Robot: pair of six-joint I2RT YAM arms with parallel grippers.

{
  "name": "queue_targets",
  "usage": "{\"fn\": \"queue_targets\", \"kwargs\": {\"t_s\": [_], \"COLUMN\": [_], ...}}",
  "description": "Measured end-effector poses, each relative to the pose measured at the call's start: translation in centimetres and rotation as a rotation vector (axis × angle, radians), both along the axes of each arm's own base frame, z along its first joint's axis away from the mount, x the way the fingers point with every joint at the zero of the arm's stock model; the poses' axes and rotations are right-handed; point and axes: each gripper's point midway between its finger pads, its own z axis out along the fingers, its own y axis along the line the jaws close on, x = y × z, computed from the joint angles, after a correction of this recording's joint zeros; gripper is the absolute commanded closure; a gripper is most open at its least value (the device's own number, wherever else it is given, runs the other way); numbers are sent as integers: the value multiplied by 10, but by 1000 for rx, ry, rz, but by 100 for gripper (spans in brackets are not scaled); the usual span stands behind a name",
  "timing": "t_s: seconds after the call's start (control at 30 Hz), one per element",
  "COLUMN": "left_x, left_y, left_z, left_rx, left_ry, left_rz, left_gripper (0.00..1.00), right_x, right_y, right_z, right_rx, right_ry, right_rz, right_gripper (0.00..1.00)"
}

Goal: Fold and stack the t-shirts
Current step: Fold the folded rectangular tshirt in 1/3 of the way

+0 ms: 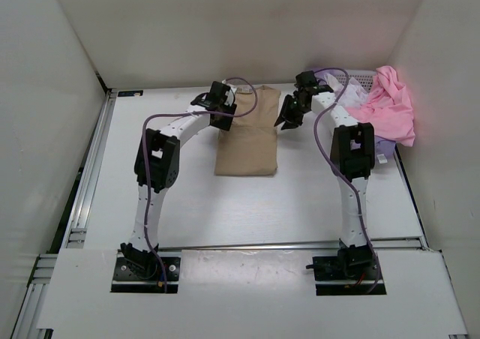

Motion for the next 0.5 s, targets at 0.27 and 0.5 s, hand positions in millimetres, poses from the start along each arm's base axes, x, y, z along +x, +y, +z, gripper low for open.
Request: {"fn": "queue_targets", "kwargs": {"t_s": [0.27, 0.5], "left_x": [33, -133], "left_y": [24, 34], "left_z": [32, 23], "left_rx": [18, 34], "left_ry": [-117, 61], "left_rz": [96, -59], "left_gripper": [20, 20], "right_x": [-29, -121], "right_y": [-16, -23], "right_z": [2, 0], "right_rx": [-10, -14], "right_ry": [16, 102], "right_rz": [14, 107], "right_gripper": [47, 70]}}
